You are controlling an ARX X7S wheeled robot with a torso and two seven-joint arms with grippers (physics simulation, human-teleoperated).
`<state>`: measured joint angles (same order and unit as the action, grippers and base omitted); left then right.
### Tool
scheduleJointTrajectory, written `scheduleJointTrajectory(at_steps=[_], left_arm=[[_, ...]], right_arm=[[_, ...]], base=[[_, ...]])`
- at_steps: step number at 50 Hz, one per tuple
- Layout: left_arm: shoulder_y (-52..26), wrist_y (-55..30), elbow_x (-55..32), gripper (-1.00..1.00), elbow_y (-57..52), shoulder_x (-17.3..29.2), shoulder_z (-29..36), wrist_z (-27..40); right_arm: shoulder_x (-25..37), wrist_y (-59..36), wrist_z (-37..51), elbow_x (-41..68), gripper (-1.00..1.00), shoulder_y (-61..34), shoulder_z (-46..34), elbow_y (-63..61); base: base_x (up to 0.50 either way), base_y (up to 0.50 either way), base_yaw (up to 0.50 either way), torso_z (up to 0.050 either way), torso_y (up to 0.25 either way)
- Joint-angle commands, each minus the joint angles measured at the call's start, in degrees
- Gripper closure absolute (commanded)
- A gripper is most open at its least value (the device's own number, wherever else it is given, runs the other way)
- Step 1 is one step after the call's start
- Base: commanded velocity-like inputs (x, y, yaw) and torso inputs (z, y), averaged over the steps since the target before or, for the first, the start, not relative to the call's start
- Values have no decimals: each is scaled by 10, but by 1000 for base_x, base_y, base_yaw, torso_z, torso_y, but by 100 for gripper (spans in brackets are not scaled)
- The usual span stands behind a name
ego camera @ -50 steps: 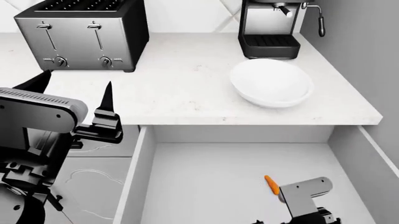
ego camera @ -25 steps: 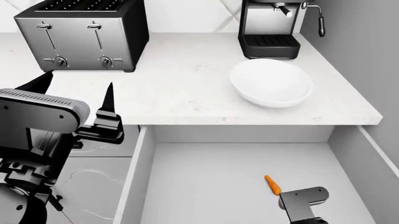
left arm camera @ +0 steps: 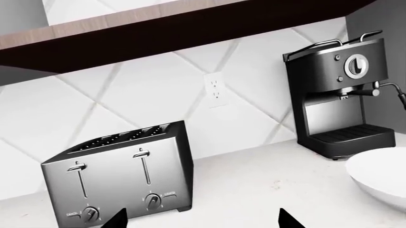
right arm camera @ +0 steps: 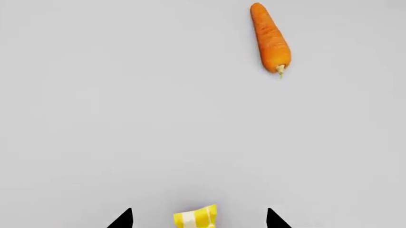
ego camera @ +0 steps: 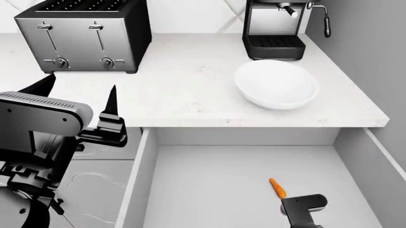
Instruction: Place the bar in the bowl and close the drawer.
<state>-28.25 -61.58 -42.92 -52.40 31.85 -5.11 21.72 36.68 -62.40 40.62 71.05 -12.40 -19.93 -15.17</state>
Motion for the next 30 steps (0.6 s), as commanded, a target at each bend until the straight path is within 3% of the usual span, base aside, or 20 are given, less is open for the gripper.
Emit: scheduleJointTrajectory(at_steps=[1, 29, 30], left_arm=[[3, 7, 0, -100, 2, 2, 4, 2], [10, 19, -1, -100, 7, 7, 9, 7], [11, 20, 0, -100, 8, 7, 9, 7]], right_arm=[[-10, 13, -26, -27, -100, 1, -21, 36], [-9, 26, -32, -36, -100, 37, -35, 57], [-9, 25, -31, -36, 100, 37, -35, 58]], base=[[0, 0, 0, 0, 0], [0, 0, 0, 0, 0], [0, 0, 0, 0, 0]])
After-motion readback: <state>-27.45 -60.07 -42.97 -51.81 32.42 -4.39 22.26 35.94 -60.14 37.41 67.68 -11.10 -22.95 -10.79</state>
